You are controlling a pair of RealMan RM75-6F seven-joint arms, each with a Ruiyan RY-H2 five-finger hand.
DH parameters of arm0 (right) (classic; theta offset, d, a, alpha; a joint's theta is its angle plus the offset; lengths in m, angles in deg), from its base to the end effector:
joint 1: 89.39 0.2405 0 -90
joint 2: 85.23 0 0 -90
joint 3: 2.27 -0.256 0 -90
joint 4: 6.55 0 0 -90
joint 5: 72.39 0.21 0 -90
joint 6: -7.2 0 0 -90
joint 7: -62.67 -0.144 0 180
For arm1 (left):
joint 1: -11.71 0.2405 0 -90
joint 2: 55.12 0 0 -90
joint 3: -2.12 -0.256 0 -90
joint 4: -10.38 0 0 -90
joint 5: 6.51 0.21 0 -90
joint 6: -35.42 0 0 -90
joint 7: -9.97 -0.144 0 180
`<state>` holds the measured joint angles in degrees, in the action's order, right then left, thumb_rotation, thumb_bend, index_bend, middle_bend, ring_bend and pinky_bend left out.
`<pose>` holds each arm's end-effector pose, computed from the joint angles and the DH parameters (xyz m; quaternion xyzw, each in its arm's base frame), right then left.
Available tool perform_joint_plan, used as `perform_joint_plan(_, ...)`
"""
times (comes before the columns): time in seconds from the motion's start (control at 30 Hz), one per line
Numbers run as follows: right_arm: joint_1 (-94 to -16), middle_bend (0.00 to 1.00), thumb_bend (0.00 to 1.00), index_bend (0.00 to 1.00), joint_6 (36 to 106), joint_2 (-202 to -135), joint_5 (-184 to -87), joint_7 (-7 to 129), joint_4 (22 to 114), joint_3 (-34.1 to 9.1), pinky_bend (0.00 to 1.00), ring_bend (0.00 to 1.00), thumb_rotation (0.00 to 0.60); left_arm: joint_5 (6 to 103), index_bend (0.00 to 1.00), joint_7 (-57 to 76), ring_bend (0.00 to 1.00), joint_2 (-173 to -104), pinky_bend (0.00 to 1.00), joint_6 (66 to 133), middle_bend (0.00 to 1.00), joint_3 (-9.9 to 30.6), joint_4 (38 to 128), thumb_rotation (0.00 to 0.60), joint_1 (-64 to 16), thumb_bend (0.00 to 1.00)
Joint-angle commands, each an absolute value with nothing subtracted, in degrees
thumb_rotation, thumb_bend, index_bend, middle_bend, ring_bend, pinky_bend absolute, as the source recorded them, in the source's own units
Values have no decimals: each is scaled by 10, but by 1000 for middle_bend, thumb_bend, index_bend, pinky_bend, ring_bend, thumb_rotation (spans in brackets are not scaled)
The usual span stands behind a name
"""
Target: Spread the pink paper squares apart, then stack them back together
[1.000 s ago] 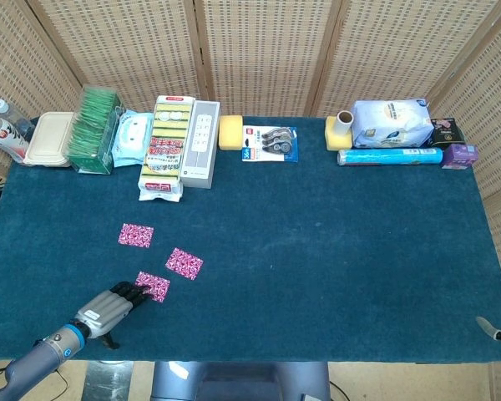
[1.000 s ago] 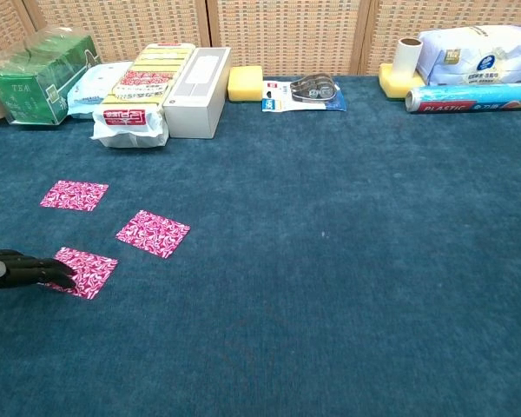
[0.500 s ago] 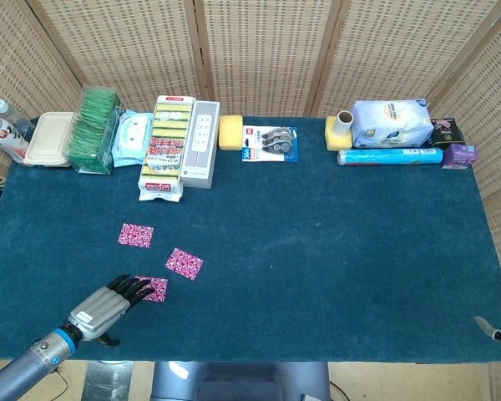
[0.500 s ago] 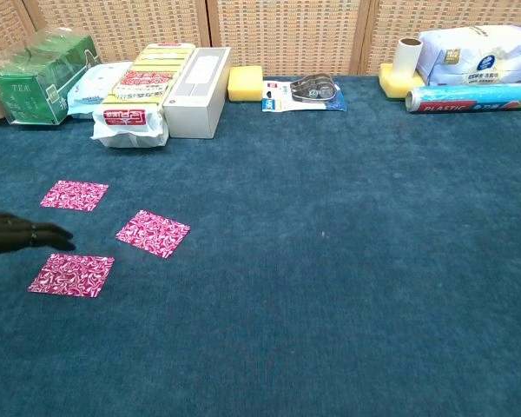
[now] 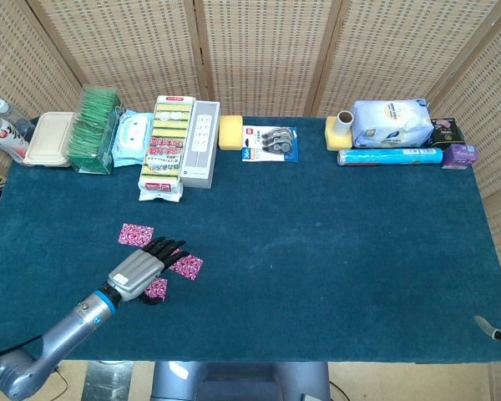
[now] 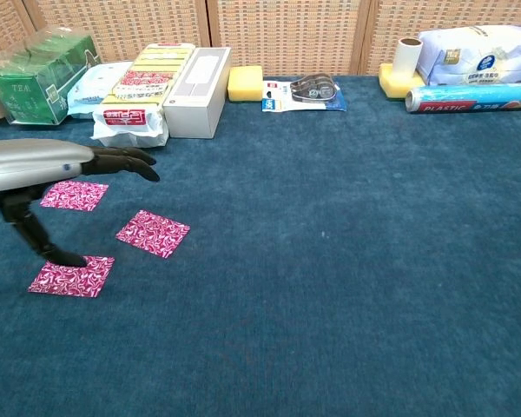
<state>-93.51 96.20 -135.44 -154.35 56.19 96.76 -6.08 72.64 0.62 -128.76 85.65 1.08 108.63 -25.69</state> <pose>-0.3136 -0.1341 0.2307 0.5149 -0.4315 0.3772 0.6375 -0.1831 0.2699 0.0146 -0.8155 -0.3845 -0.3054 0.3062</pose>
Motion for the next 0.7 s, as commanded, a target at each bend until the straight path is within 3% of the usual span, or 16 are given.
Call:
perform_joint_plan(0.03, -934, 0, 0, 78, 959, -1353, -1543, 560, 967, -61, 0, 0, 528, 680, 225, -30, 0, -1327, 0, 838, 0, 34, 1058, 600, -275, 198)
perform_joint_plan(0.7, -933, 0, 0, 77, 954, -1349, -1539, 542, 963, -61, 0, 0, 532, 593, 226, -133, 0, -1401, 0, 835, 0, 39, 970, 600, -298, 206)
